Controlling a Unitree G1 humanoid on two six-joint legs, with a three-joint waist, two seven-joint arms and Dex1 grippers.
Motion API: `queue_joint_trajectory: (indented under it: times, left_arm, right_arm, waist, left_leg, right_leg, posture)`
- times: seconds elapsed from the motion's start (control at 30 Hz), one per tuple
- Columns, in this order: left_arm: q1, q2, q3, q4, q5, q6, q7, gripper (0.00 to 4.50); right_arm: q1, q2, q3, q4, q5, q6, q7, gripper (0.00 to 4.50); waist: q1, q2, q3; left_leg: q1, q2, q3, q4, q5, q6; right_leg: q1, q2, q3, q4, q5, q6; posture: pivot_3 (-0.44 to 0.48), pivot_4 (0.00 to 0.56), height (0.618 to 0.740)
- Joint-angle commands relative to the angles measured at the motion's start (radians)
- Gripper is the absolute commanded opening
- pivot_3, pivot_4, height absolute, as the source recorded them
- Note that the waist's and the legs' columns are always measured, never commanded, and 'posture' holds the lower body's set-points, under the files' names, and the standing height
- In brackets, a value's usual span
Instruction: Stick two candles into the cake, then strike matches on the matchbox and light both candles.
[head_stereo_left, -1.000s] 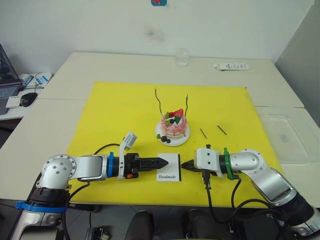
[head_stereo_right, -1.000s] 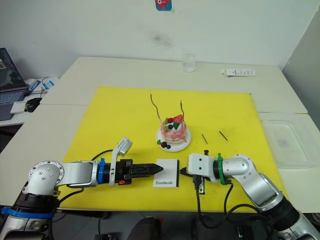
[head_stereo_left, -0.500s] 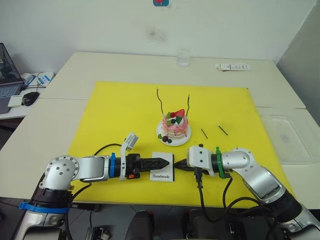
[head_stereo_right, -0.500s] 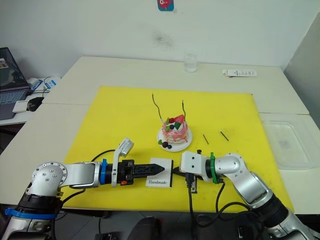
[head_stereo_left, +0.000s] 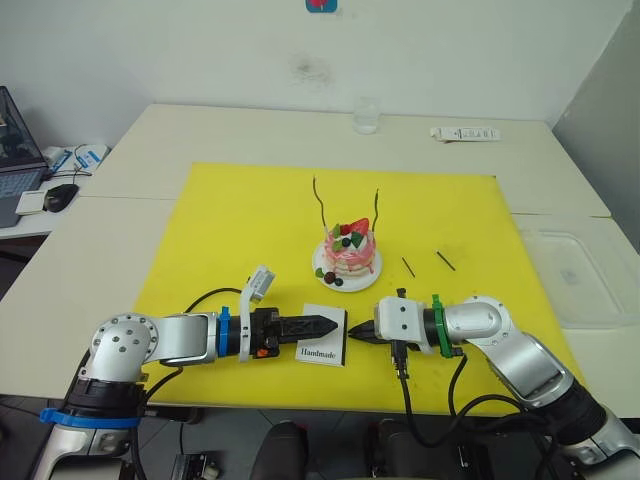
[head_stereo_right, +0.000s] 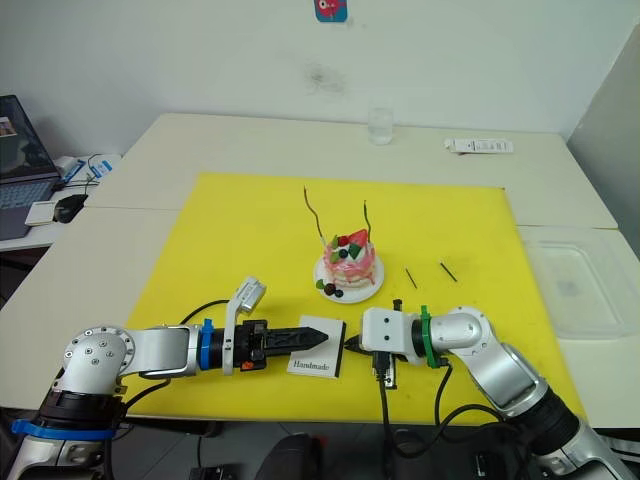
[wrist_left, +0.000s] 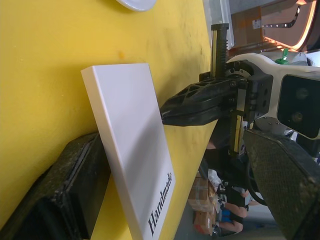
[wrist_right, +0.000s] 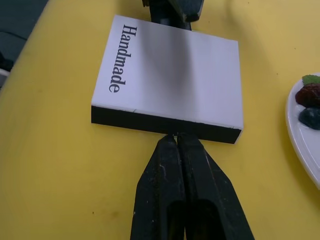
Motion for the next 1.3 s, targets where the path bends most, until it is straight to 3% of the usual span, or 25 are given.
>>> queue_joint_trajectory:
  times: [0.03,0.57,1.3]
  left_arm:
    - [0.018,-0.002,-0.004,0.016,0.033,0.013,0.006,4.50]
    - [0.020,-0.003,0.006,0.011,0.050,0.024,-0.001,4.50]
    - [0.024,-0.010,0.009,0.009,0.090,0.024,-0.018,4.50]
  right_arm:
    - [-0.038,-0.016,-0.031,0.002,-0.002,-0.007,0.012,0.04]
    - [-0.089,0.076,0.022,0.071,-0.050,-0.023,0.005,0.04]
    - [-0.079,0.058,0.009,0.038,-0.063,0.024,-0.003,0.04]
  waist:
    - [0.000,0.000,0.000]
    - [-0.001,0.000,0.000]
    - [-0.001,0.000,0.000]
  left_leg:
    - [0.000,0.000,0.000,0.000,0.000,0.000]
    - [0.000,0.001,0.000,0.000,0.000,0.000]
    - [0.000,0.001,0.000,-0.001,0.000,0.000]
  right_leg:
    - [0.000,0.000,0.000,0.000,0.000,0.000]
    - [0.000,0.000,0.000,0.000,0.000,0.000]
    - [0.000,0.000,0.000,0.000,-0.001,0.001]
  posture:
    - [0.000,0.150,0.740]
    - [0.000,0.150,0.740]
    - [0.000,0.150,0.740]
